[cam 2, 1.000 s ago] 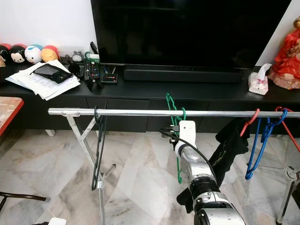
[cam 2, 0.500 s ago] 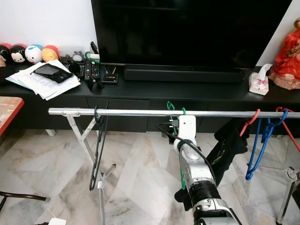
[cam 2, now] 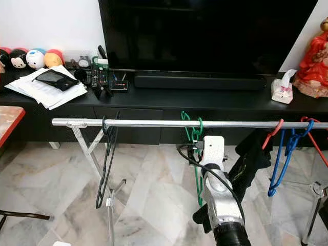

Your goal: Hang hanger

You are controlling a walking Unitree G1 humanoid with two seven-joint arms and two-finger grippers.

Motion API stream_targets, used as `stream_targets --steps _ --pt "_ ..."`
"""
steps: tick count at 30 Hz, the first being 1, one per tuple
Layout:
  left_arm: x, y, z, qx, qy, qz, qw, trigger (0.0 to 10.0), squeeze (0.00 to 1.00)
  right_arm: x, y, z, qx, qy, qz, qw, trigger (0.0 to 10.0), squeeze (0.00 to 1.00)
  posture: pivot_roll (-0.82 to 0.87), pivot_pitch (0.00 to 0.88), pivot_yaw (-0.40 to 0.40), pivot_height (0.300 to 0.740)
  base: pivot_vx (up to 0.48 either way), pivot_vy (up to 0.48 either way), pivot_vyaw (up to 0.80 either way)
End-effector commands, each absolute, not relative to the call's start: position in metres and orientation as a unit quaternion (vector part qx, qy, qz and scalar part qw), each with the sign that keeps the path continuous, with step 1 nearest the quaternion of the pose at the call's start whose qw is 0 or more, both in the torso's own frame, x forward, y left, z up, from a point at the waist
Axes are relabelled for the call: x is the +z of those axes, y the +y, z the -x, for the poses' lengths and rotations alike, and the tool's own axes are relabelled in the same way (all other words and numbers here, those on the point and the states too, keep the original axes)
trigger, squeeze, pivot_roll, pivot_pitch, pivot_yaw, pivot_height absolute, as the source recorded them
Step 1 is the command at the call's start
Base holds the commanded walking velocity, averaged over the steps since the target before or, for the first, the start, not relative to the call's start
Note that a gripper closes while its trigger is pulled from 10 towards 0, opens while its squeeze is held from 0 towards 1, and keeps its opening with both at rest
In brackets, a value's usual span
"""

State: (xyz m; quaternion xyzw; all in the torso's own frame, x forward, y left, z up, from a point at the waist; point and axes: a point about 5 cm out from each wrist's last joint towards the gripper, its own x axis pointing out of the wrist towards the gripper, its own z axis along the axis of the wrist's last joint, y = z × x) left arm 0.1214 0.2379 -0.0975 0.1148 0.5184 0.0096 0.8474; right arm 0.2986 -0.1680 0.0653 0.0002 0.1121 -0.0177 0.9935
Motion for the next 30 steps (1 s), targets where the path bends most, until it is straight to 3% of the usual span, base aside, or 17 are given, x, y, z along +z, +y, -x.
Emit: stream_targets --steps 1,10,30 --pt "-0.099 0.239 -0.115 0.004 0.529 -0.116 0.841 10.0 0.00 0.072 -0.169 -0.296 -0.018 0.092 0.012 0.996 10.0 0.00 -0.01 0.000 -0.073 0.740 0.000 0.000 0.00" --pt "-0.100 0.238 -0.113 0.002 0.531 -0.122 0.839 10.0 0.00 0.076 -0.169 -0.265 -0.018 0.045 0.016 0.999 10.0 0.00 -0.02 0.000 -0.073 0.740 0.000 0.000 0.00" --pt "-0.102 0.241 -0.106 -0.008 0.541 -0.138 0.830 10.0 0.00 0.088 -0.161 -0.280 -0.024 0.016 0.003 1.000 10.0 0.00 -0.02 0.000 -0.065 0.740 0.000 0.000 0.00"
